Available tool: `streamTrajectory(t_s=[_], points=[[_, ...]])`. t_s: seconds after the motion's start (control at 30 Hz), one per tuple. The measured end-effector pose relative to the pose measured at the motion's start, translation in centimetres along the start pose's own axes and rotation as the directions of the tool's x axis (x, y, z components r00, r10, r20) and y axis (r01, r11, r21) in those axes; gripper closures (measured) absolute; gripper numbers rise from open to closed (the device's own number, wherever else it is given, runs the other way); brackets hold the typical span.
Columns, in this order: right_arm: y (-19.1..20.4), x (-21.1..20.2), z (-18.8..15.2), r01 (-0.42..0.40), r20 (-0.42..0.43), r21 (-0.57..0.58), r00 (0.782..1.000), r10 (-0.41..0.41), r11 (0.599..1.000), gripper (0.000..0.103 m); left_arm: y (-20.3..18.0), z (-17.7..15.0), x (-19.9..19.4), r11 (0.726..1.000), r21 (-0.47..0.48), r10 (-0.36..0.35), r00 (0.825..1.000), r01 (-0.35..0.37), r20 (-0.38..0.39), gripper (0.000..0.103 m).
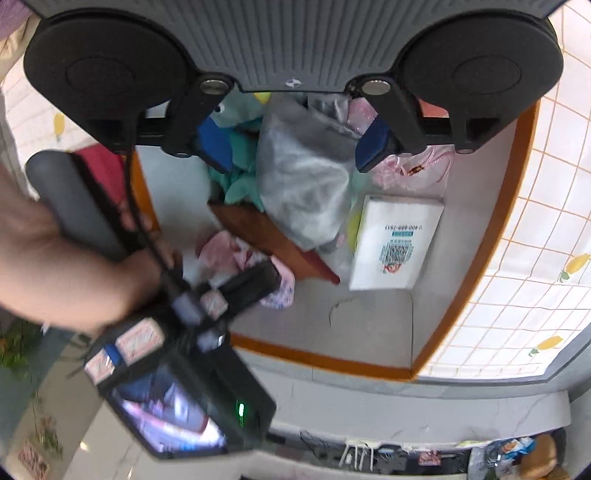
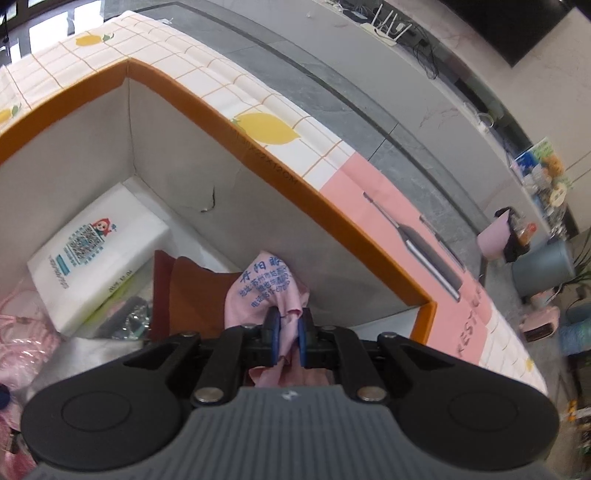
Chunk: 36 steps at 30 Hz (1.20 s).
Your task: Organize soft objects
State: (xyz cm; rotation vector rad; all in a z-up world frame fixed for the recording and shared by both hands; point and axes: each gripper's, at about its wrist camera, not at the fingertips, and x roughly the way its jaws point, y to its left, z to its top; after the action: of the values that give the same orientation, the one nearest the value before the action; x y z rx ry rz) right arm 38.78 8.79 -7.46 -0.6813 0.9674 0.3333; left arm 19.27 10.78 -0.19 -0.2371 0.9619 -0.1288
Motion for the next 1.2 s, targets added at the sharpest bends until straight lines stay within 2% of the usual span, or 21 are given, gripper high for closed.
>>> streamTrajectory(t_s=[0.1,0.23,0.3,0.33,0.37,0.43,0.53,0.6,0.73,0.97,1.2], points=[[0.1,-0.1,-0.1,-0.003,0.003,-0.003,1.000,0.004,1.000,0.091,0.0,-0.2,-0.6,1.000,-0.017,-0.002,0.999,0.002,0.037,0.013],[0.5,-0.9,-0.4,-0.042,0.042,-0.003,0.998,0.042,0.999,0.064,-0.3,-0.2,-0.9,0.999,-0.019,0.031,0.999,-0.031,0.020,0.013],[0.9,-1.2,-0.5,-0.033,0.049,-0.014,0.998,0.034,0.999,0.056,-0.3,-0.3,-1.0,0.999,-0.021,0.034,0.999,-0.034,0.021,0.013],[1.1,-1.3,-0.4,-0.025,0.058,-0.018,0.998,0.026,1.000,0.046,-0.3,-0.3,-1.0,0.999,-0.021,0.035,0.999,-0.035,0.022,0.013],[1.2,-1.6,-0.4,-0.008,0.069,-0.017,0.998,0.009,1.000,0.027,-0.2,-0.3,-1.1,0.999,-0.021,0.035,0.999,-0.035,0.024,0.013],[0.7,-2.2,-0.6,-0.010,0.103,0.004,0.995,0.010,1.000,0.008,-0.2,-0.3,-1.5,0.999,-0.029,0.030,0.999,-0.029,0.031,0.013],[-0.5,-3.8,-0.9,-0.121,0.156,0.061,0.982,0.110,0.991,0.008,0.2,-0.3,-2.2,0.998,-0.066,0.015,0.999,-0.013,0.037,0.013],[-1.1,-4.8,-1.2,-0.147,0.179,0.084,0.975,0.130,0.986,0.007,0.5,-0.4,-2.7,0.994,-0.104,0.031,0.999,-0.027,0.042,0.013],[-2.0,-6.7,-1.5,-0.129,0.203,0.089,0.973,0.108,0.988,0.005,0.9,-0.4,-4.1,0.990,-0.137,0.038,0.996,-0.026,0.083,0.013],[-4.2,-10.8,-2.6,-0.141,0.260,0.105,0.959,0.110,0.984,0.003,0.4,0.5,-6.6,0.992,-0.093,0.094,0.987,-0.082,0.131,0.013],[-7.6,-16.2,-4.2,-0.131,0.351,0.153,0.934,0.071,0.980,0.003,-1.4,1.2,-9.3,0.989,-0.082,0.133,0.975,-0.120,0.179,0.013]])
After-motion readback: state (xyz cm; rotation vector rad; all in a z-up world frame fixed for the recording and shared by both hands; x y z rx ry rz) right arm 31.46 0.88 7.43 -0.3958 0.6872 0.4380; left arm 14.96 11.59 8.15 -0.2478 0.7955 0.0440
